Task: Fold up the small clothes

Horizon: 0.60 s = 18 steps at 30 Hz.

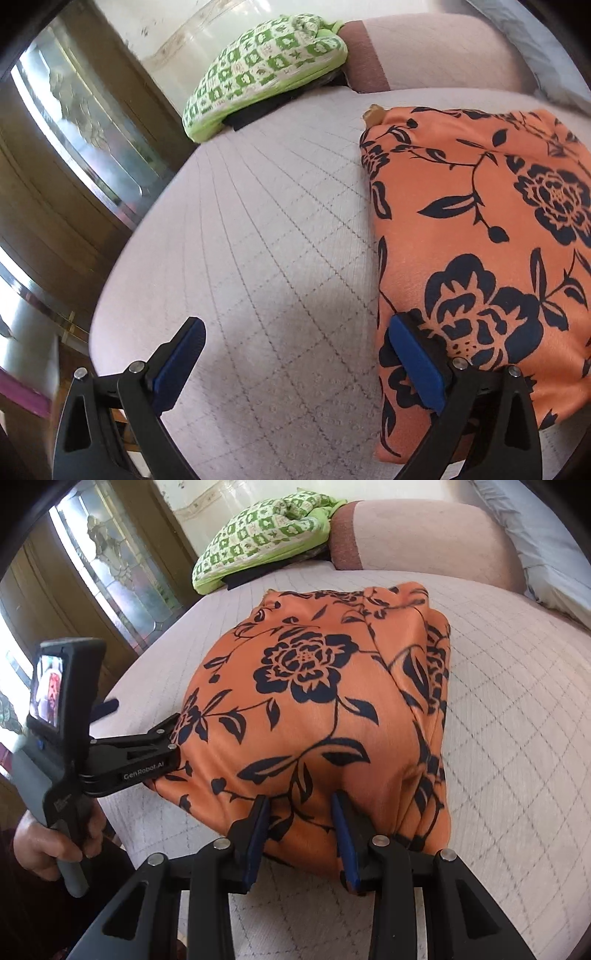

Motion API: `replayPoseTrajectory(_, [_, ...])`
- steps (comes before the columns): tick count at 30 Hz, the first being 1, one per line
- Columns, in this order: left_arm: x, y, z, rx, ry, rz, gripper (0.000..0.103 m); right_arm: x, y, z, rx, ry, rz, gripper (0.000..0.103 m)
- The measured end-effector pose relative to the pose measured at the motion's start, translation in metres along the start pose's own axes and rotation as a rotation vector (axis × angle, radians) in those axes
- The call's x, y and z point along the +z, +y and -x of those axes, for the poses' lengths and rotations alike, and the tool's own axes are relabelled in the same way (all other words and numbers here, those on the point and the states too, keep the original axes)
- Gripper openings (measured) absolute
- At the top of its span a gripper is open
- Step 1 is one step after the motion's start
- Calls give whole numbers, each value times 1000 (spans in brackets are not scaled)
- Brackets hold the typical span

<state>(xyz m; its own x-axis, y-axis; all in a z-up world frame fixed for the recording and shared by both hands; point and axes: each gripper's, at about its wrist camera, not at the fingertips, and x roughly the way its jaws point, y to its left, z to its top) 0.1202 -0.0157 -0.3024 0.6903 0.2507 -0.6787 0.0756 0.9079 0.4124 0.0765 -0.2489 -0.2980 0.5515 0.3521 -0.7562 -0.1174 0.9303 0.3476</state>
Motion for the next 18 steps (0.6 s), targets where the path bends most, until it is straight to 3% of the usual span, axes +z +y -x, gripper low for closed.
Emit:
replayPoseTrajectory(6, [-8,-14,8,85,-61,-105,100,-6,-8,3,28,-2,-44,39])
replayPoseTrajectory(18, [-5,-18,11,156,-19,-98,100,-16,-9,35,25,26,-142,39])
